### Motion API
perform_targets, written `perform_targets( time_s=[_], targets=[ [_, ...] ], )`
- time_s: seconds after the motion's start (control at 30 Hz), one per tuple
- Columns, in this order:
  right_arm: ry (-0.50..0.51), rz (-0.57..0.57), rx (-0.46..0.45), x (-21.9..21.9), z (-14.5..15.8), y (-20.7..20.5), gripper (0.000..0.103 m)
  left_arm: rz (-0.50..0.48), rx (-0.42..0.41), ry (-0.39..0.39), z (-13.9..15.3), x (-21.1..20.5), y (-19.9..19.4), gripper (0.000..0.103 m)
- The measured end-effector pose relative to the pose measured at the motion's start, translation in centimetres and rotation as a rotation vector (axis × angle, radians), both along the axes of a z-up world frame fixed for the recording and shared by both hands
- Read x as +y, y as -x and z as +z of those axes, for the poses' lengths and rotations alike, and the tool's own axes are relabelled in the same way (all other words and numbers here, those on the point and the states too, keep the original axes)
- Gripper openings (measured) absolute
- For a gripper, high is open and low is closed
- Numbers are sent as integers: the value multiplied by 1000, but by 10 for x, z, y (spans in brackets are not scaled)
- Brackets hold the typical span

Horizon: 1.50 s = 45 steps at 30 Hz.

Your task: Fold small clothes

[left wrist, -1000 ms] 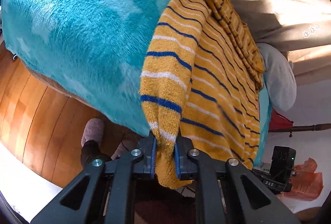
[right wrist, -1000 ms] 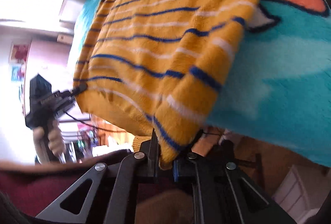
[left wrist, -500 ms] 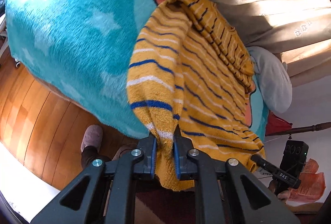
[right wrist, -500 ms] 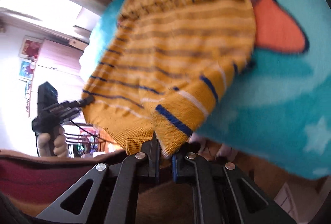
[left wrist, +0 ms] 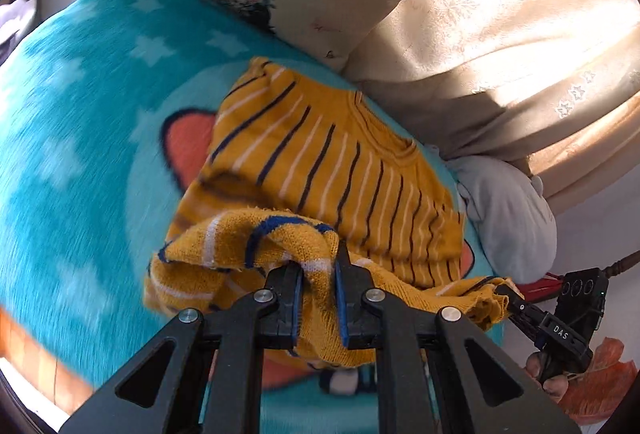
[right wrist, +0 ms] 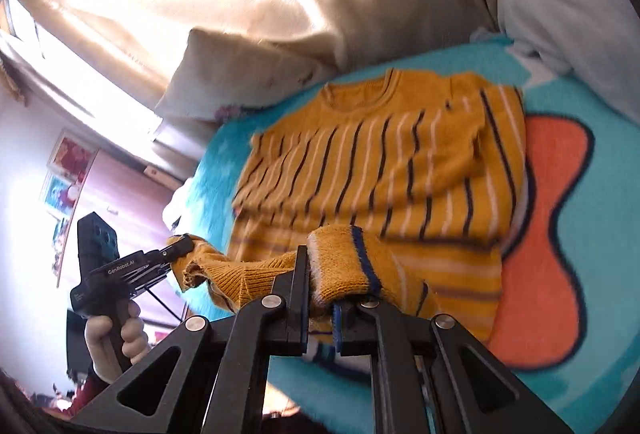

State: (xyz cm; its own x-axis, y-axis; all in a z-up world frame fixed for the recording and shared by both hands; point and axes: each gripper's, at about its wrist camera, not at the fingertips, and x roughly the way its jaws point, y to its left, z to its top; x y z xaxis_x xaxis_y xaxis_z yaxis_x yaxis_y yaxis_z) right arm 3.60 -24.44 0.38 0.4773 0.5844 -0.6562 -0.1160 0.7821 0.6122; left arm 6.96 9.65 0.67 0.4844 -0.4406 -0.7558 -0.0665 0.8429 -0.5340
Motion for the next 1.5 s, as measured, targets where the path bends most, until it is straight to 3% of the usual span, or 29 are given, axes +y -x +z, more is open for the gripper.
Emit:
perform_targets(
  time_s=[0.17, 0.3, 0.43, 0.5, 0.57, 0.6, 0.67, 0.77, 0.83, 0.93, 1.03, 1.17, 1.27, 1.33, 1.37, 1.43, 1.5],
  targets=[
    [66, -127, 44, -7, -23, -67, 9, -33, 58, -38, -35, -10, -78, 14],
    [130, -196, 101, -19, -49, -107, 14, -56, 102, 32, -49, -8, -110, 15],
    [73, -244, 134, -29, -60, -130, 20, -78, 61, 93, -39, 3, -120, 23],
    [34, -272, 128, -36, -60, -133, 25, -64, 47, 136, -34, 12, -123, 33],
    [-1, -292, 122, -45, -59, -135, 44, -36, 26, 184, -28, 23, -122, 41],
    [-15, -309, 114, -47, -57, -134, 48, -15, 11, 219, -25, 31, -121, 46],
    [-39, -342, 100, -54, -54, -134, 53, 17, -7, 271, -18, 43, -116, 47],
    [-46, -370, 81, -65, -41, -127, 53, 29, -27, 222, -5, 48, -105, 47],
    [-13, -347, 59, -64, -28, -122, 53, -12, -38, 135, 3, 35, -100, 47],
    [26, -250, 40, -43, -16, -116, 51, -111, -25, 44, -1, 7, -96, 47],
    [111, -125, 59, -7, -27, -124, 50, -161, 10, -32, -17, -13, -103, 47],
    [238, -132, 108, 3, -56, -151, 48, -23, 52, -180, -47, 6, -133, 43],
    [258, -174, 120, -10, -68, -166, 37, 89, 114, -80, -64, 42, -146, 18],
    [243, -181, 126, -17, -65, -169, 37, 125, 107, -40, -60, 59, -141, 17],
    [258, -190, 119, -20, -61, -170, 37, 138, 94, -57, -55, 63, -137, 19],
    [277, -206, 115, -25, -55, -168, 37, 166, 67, -131, -40, 72, -124, 33],
    [279, -232, 115, -32, -49, -162, 38, 193, 55, -142, -29, 82, -109, 36]
  ],
)
